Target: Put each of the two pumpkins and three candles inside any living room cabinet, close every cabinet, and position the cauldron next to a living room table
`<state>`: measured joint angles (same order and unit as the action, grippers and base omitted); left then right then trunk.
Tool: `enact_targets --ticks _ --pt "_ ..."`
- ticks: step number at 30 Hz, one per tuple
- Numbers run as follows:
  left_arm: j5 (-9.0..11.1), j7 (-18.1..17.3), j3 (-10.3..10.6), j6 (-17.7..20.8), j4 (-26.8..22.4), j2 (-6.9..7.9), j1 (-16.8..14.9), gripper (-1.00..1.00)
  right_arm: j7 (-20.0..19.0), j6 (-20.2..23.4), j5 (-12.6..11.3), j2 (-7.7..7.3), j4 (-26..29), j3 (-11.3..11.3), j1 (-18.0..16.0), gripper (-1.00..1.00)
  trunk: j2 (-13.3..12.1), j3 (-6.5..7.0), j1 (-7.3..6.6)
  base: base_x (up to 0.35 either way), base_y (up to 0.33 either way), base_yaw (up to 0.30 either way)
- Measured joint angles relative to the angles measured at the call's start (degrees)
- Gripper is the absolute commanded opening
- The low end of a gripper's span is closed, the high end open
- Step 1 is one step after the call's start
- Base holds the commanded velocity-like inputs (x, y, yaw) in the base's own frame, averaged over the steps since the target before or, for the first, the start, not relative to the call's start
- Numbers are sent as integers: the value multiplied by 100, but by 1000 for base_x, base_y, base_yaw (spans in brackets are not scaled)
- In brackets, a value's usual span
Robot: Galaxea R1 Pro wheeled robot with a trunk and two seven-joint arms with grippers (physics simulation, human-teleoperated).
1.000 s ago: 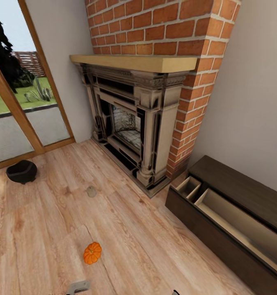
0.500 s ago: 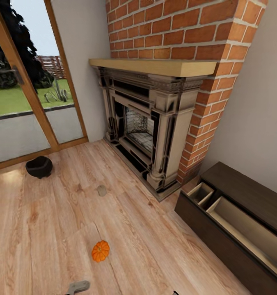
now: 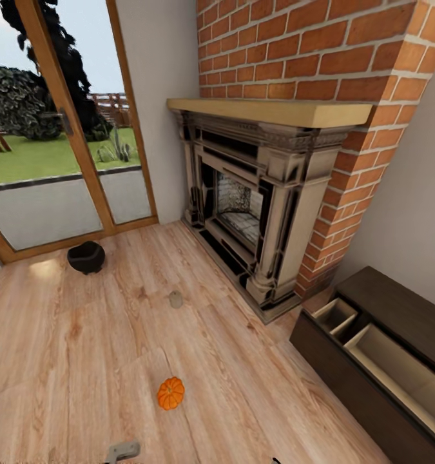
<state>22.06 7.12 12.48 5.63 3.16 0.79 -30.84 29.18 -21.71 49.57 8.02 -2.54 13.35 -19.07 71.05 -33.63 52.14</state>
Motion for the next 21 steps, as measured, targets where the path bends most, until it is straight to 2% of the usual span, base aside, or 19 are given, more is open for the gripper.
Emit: enact_targets --ticks 21 --pt "0 0 0 0 -1 -1 2 100 0 0 0 4 8 0 0 100 0 149 0 0 0 205"
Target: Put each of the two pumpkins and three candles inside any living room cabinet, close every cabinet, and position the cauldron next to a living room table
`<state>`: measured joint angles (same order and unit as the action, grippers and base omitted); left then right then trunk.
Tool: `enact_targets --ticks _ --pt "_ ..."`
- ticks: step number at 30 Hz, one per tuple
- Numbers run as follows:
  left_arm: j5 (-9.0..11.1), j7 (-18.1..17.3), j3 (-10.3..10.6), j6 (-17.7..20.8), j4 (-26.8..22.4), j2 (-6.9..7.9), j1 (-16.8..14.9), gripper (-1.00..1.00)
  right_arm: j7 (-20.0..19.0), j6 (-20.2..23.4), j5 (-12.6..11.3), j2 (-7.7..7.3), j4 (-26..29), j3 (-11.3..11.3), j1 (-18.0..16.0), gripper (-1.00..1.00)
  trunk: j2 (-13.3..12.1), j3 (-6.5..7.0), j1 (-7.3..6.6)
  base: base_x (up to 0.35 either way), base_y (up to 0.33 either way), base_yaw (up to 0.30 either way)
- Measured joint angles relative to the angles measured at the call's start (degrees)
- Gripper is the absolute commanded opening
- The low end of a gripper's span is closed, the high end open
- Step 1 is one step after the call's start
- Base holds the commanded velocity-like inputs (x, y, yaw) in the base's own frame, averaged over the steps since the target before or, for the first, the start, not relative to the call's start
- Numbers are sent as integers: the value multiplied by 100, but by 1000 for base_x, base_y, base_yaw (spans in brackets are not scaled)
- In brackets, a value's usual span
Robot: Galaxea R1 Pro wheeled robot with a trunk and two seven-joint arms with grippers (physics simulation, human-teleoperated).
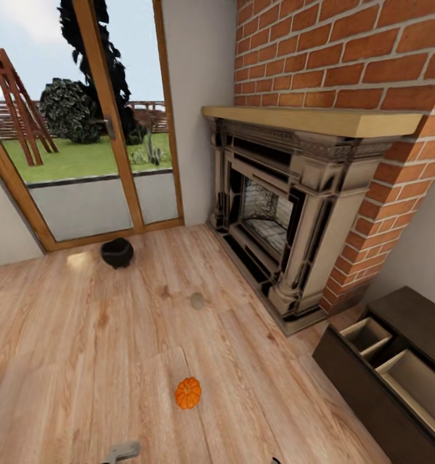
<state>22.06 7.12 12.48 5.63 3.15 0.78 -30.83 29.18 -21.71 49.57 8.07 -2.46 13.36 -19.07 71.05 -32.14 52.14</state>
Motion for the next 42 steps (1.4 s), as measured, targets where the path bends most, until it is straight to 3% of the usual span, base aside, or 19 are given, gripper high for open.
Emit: enact_targets --ticks 8,20,42 --pt "0 0 0 0 2 1 1 100 0 8 0 2 9 1 0 100 0 12 0 0 0 63" --pt "0 0 0 0 2 1 1 100 0 9 0 2 9 2 0 100 0 9 0 0 0 258" --pt "0 0 0 0 2 1 1 100 0 9 0 11 9 8 0 100 0 -133 0 0 0 213"
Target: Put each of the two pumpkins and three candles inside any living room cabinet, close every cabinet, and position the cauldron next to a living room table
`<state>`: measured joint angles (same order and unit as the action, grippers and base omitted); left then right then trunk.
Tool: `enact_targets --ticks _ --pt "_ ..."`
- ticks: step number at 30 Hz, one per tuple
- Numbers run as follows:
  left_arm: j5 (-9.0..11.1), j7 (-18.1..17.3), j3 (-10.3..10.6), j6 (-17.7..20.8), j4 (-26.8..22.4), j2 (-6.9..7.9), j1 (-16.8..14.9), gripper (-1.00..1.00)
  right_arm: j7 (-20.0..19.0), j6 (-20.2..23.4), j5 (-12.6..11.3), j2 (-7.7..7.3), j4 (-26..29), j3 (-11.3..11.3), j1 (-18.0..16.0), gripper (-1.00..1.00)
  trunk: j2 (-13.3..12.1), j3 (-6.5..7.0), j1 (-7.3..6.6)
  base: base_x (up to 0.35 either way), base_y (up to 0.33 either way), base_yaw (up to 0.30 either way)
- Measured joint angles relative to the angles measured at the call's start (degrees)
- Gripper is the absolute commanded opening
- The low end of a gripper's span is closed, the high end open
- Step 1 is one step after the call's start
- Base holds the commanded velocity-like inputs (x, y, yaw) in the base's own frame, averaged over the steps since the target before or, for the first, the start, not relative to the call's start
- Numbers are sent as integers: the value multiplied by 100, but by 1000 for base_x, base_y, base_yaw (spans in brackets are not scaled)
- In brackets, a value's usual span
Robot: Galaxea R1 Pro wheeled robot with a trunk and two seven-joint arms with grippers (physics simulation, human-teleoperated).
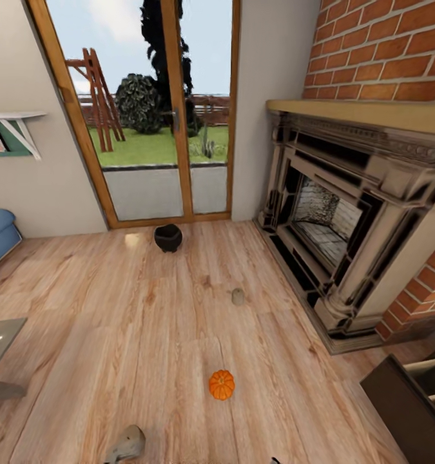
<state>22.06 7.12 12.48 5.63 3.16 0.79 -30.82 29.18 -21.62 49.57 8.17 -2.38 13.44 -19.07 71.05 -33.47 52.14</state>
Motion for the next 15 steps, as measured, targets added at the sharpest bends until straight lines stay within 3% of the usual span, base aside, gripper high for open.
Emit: enact_targets --ticks 15 --pt "0 -9 0 0 0 11 0 100 0 0 0 0 -9 -1 0 100 0 -97 0 0 0 224"
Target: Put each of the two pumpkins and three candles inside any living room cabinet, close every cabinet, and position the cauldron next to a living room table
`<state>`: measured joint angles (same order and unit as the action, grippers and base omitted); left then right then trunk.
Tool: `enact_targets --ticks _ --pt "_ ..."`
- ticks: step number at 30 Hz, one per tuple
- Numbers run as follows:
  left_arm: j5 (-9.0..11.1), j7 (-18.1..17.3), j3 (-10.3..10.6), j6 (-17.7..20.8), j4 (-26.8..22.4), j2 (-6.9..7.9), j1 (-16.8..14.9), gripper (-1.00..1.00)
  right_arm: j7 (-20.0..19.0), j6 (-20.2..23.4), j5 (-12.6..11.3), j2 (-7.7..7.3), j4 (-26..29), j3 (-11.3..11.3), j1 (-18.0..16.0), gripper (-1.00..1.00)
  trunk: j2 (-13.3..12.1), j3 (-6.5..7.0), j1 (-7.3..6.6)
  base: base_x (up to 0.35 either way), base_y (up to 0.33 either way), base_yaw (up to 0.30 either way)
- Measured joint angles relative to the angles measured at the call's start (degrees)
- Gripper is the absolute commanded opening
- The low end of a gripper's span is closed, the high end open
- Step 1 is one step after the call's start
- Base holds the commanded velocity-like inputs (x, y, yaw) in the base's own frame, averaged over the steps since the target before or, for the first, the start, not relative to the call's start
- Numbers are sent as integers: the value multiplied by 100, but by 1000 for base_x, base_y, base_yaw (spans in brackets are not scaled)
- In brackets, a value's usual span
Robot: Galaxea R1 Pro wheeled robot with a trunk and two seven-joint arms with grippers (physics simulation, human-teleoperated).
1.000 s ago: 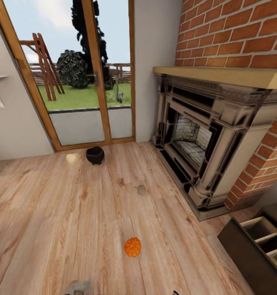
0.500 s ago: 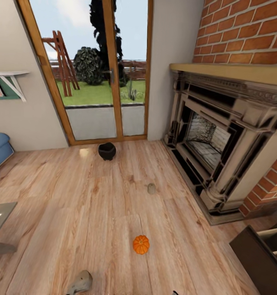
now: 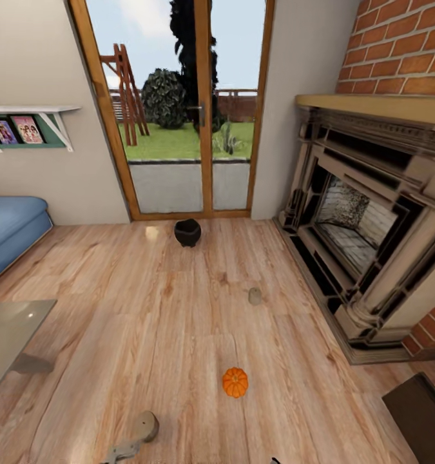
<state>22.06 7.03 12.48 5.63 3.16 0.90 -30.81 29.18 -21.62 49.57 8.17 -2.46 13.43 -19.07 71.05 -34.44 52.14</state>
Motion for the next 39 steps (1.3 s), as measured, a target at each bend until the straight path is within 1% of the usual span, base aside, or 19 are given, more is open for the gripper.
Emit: enact_targets --ticks 8,39 --pt "0 0 0 0 0 23 -1 100 0 0 0 0 0 1 0 100 0 -49 0 0 0 234" --pt "0 0 0 0 0 16 0 100 0 0 0 0 9 1 0 100 0 -223 0 0 0 240"
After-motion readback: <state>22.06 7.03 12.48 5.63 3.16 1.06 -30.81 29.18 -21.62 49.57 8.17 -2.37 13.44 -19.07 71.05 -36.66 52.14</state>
